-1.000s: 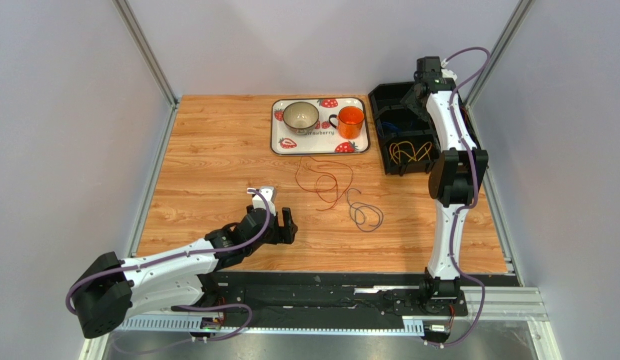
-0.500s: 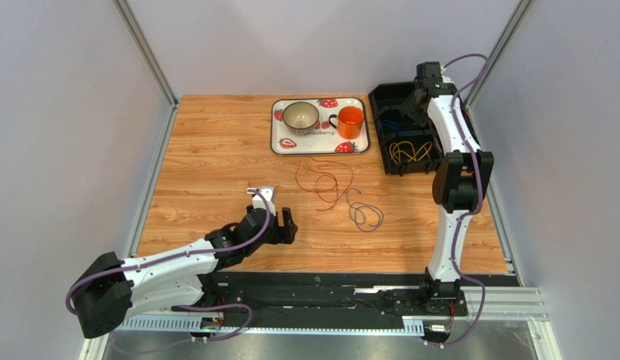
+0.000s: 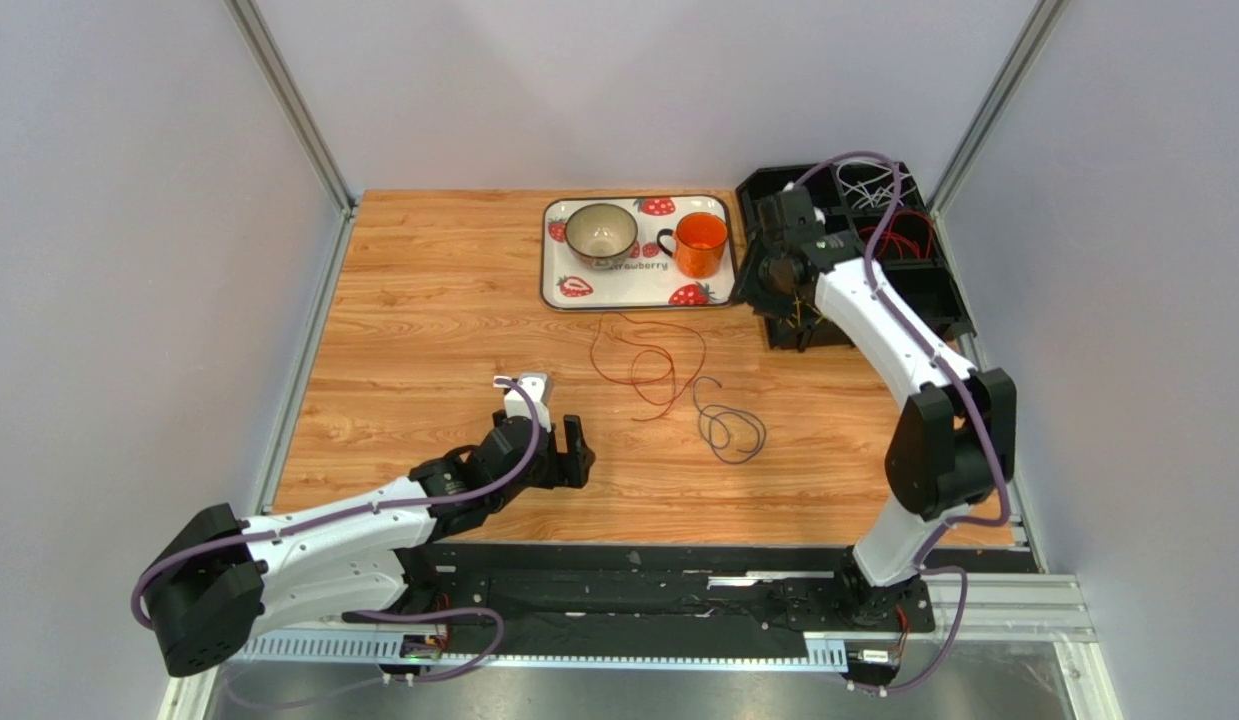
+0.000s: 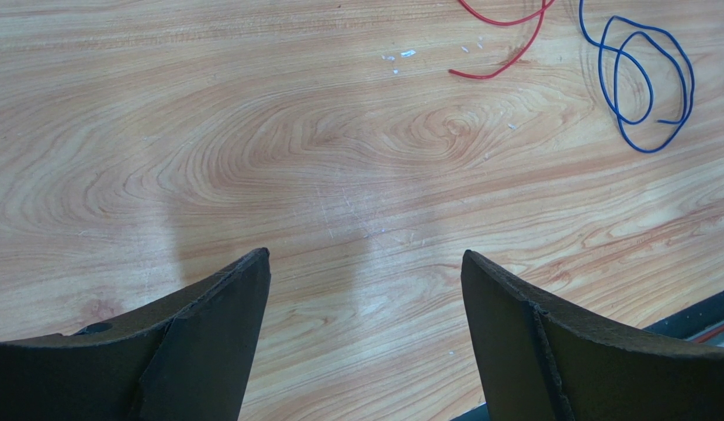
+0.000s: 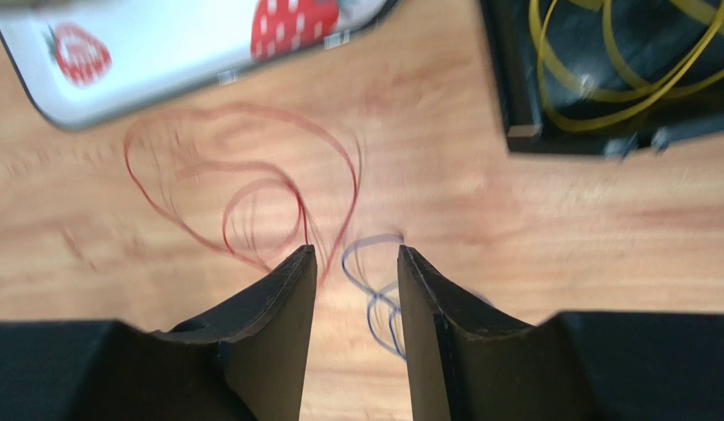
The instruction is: Untangle the cables
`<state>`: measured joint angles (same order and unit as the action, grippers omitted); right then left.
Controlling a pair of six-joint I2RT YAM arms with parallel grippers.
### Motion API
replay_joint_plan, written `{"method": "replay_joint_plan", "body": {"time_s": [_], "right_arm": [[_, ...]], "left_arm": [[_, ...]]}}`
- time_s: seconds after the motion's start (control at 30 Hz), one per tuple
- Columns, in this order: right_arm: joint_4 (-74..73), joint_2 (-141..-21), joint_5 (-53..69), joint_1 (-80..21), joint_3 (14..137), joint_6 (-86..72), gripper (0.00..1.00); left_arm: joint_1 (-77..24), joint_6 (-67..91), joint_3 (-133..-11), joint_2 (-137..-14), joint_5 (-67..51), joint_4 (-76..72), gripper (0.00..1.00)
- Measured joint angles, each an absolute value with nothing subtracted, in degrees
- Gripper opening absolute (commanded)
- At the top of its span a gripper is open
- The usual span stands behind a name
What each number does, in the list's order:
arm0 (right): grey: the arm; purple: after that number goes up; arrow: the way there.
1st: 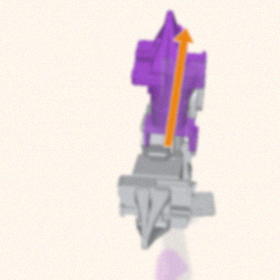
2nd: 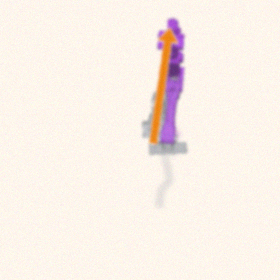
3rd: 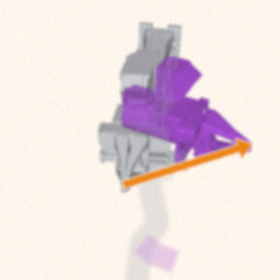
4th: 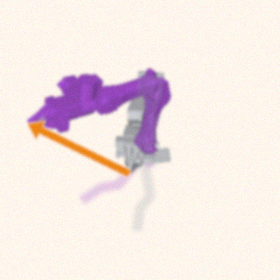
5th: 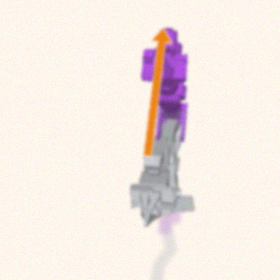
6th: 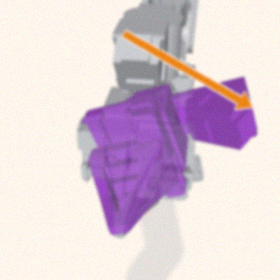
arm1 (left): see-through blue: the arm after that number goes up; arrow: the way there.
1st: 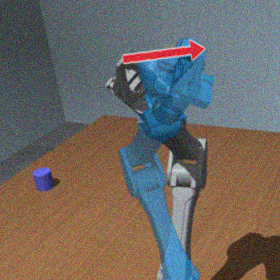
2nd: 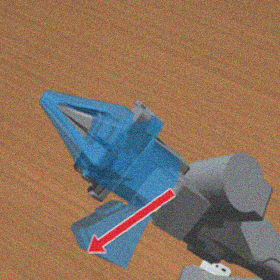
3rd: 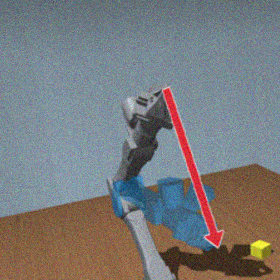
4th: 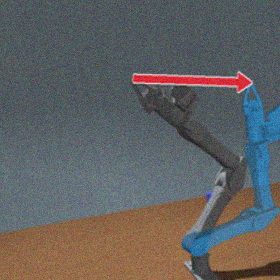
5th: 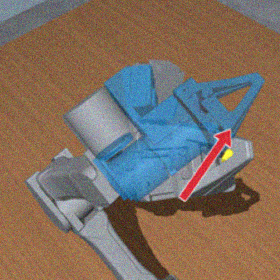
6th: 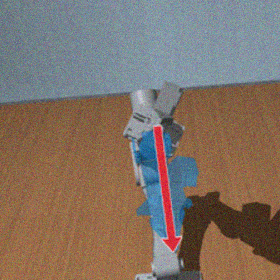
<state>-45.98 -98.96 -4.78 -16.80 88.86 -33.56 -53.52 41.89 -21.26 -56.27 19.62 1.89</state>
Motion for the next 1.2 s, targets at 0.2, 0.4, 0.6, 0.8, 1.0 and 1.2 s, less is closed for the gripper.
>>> {"method": "replay_joint_plan", "body": {"time_s": [0.2, 0.4, 0.6, 0.8, 1.0, 1.2], "right_arm": [[-43.77, -88.44, -2.22, -22.83, 73.28, -31.53, 0.43], [-43.24, -76.82, -1.76, -23.86, 60.45, -31.22, 0.43], [-44.14, -64.95, -3.66, -23.86, 51.48, -31.66, 0.43], [-45.1, -59.44, -4.64, -23.86, 47.88, -32.12, 0.43], [-46.09, -57.93, -4.49, -23.81, 47.0, -32.29, 0.42], [-46.92, -56.88, -4.43, -23.81, 46.72, -33.3, 0.42]], "left_arm": [[-53.52, 41.87, -21.5, -58.43, 19.35, 1.87, 0.87], [-54.24, 41.17, -24.36, -63.61, 18.61, 2.22, 0.82], [-57.65, 39.24, -31.62, -72.14, 15.05, 1.26, 0.8], [-61.04, 37.95, -43.03, -84.55, 12.45, 0.75, 0.78], [-61.78, 36.91, -55.27, -95.61, 11.64, 1.23, 0.74], [-61.78, 36.99, -61.98, -102.83, 11.66, 3.46, 0.7]]}}
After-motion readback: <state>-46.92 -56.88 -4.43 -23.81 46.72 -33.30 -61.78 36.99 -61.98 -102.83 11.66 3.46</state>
